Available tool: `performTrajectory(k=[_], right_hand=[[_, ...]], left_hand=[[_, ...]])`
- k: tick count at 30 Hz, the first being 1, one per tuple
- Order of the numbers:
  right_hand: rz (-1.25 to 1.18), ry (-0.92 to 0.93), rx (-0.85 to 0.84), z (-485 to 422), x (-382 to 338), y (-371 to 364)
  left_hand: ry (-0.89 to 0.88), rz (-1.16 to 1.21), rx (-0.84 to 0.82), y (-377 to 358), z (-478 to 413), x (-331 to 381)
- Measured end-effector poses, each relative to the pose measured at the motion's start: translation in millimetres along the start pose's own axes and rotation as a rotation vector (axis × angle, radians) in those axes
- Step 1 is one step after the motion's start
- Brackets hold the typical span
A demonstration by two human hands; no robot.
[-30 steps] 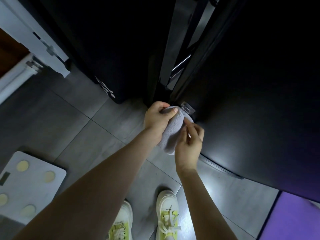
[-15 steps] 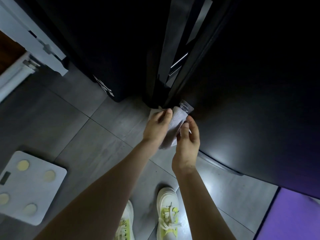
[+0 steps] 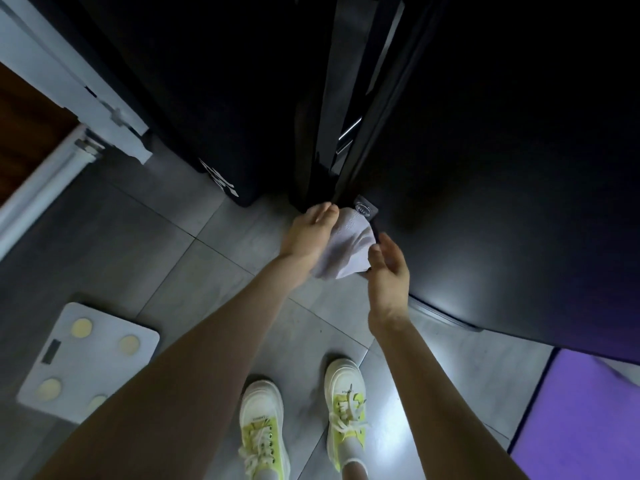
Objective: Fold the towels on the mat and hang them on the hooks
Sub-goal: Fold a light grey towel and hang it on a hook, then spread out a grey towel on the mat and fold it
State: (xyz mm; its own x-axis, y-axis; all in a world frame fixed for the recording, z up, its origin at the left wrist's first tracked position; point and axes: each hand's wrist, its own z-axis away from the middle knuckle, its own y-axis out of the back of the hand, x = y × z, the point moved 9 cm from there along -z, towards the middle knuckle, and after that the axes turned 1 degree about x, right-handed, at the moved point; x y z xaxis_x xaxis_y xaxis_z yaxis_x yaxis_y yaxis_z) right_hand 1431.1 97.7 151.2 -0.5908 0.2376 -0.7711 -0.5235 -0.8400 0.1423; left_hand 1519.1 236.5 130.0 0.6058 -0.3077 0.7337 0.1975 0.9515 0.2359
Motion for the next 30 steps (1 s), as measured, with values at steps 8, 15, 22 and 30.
performTrajectory(k=[8, 15, 22, 30], right_hand=[[0.131, -0.039, 0.01, 88, -29, 61], [0.288, -0.091, -0.072, 222, -56, 146], [0.467, -0.045, 0.022, 352, -64, 268], [0.509, -0.109, 0.387, 528, 4, 463]], left_hand=[[-0.104, -0.147, 0.023, 39, 101, 47], [-0.302, -0.424, -0.244, 48, 265, 116], [-0.515, -0.659, -0.343, 46, 411, 189], [-0.673, -0.72, -0.598, -76, 589, 212]])
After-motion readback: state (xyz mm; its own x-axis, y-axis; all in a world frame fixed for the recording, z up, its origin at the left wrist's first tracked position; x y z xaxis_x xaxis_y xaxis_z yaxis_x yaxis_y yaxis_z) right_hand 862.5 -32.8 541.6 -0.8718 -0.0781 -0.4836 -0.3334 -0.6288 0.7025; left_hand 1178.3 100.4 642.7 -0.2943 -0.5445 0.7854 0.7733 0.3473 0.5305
